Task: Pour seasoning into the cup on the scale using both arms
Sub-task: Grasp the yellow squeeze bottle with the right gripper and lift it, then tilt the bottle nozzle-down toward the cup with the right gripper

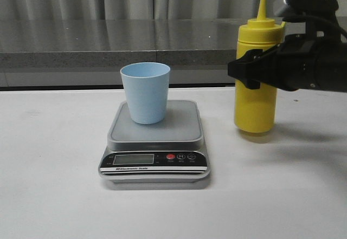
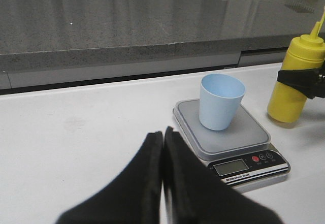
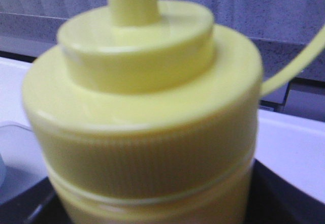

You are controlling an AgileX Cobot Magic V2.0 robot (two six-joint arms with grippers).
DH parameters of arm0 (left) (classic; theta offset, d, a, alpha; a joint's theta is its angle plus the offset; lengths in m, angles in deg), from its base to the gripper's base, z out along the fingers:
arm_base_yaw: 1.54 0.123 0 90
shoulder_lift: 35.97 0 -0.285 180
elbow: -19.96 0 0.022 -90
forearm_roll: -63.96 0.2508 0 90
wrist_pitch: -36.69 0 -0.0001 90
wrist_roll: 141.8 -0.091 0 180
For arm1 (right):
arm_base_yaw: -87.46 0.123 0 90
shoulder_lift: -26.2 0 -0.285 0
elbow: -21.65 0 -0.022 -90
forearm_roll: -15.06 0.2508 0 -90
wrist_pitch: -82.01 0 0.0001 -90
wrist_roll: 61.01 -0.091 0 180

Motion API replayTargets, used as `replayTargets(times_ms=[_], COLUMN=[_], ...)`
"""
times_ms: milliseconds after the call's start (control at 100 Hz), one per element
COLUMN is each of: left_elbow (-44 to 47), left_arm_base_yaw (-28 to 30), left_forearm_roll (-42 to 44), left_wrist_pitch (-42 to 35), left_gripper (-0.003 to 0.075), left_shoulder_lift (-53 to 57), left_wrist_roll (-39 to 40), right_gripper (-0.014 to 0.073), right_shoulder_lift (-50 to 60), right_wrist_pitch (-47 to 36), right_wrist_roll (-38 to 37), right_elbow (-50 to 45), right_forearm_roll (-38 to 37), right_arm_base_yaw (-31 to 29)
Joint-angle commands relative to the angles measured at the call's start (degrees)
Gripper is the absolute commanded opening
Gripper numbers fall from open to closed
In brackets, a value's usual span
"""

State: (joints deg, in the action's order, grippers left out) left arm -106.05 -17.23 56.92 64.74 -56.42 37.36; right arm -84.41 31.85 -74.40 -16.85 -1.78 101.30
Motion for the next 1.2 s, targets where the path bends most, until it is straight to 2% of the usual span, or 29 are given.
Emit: replayTargets(times_ms=[0, 300, 550, 760, 1190], left_elbow=[-1.5, -1.5, -1.5, -1.5, -1.5], left_arm_base_yaw=[0.0, 0.0, 0.0, 0.0, 0.0], left_forearm_roll=[-0.4, -0.4, -0.4, -0.4, -0.4], left_wrist_pitch=[-4.7, -4.7, -4.7, -4.7, -4.7], left_gripper=[-0.0020, -0.0020, -0.0020, -0.0020, -0.0020], left_shoulder_lift=[-0.6, -0.6, -0.6, -0.6, -0.6], left_wrist_roll=[0.4, 0.4, 0.4, 0.4, 0.4], right_gripper=[-0.0058, -0.0058, -0.0058, -0.0058, -0.0058], right_shoulder_lift=[6.1, 9.1, 8.0, 6.0, 3.6], right_wrist_pitch=[5.6, 35.6, 54.9, 59.7, 67.4], right_wrist_roll=[1.4, 1.4, 1.3, 0.9, 0.9], right_elbow=[3.8, 18.2, 28.0, 31.7, 32.1], right_forearm_roll=[-3.2, -20.9, -38.2, -50.3, -73.5], right_arm_base_yaw=[0.0, 5.5, 10.8, 14.4, 19.9])
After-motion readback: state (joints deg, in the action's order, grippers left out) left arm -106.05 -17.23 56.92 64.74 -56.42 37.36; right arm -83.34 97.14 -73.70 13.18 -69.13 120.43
